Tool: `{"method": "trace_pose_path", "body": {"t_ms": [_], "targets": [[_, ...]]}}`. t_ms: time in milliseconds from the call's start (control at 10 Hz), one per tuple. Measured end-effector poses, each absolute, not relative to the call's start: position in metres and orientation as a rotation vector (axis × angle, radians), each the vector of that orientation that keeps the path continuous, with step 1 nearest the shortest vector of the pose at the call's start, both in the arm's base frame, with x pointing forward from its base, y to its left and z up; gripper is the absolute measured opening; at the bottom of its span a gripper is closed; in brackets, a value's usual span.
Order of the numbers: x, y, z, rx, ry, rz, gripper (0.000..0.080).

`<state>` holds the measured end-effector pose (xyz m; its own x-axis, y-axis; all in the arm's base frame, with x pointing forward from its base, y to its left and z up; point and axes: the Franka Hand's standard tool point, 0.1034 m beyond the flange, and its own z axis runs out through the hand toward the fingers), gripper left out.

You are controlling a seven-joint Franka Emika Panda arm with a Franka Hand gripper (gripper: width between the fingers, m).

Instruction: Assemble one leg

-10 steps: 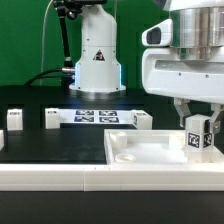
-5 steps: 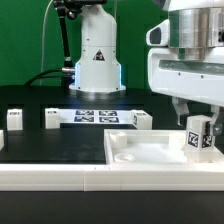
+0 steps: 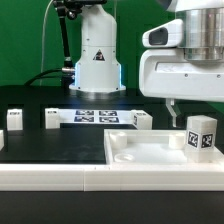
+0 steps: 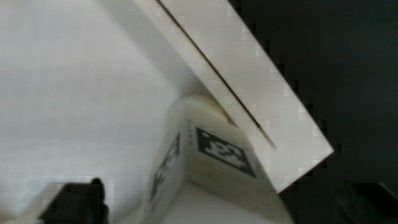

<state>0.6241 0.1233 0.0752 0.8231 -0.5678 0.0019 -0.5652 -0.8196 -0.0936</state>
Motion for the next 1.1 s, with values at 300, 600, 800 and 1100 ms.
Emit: {"method": "trace_pose_path", "body": {"t_ms": [300, 600, 800, 1100], "targets": [[0.6255, 0.1210, 0.0744, -3.027, 0.449, -0.076, 0.0649], [0.6253, 0.1215, 0.0747, -3.111, -0.043, -0.093, 0.0649], [0.6239, 0.1167, 0.0733, -3.112, -0.240, -0.087, 0.0649], [0.6241, 0.1145, 0.0730, -3.110, -0.343, -0.087, 0.0524]]}}
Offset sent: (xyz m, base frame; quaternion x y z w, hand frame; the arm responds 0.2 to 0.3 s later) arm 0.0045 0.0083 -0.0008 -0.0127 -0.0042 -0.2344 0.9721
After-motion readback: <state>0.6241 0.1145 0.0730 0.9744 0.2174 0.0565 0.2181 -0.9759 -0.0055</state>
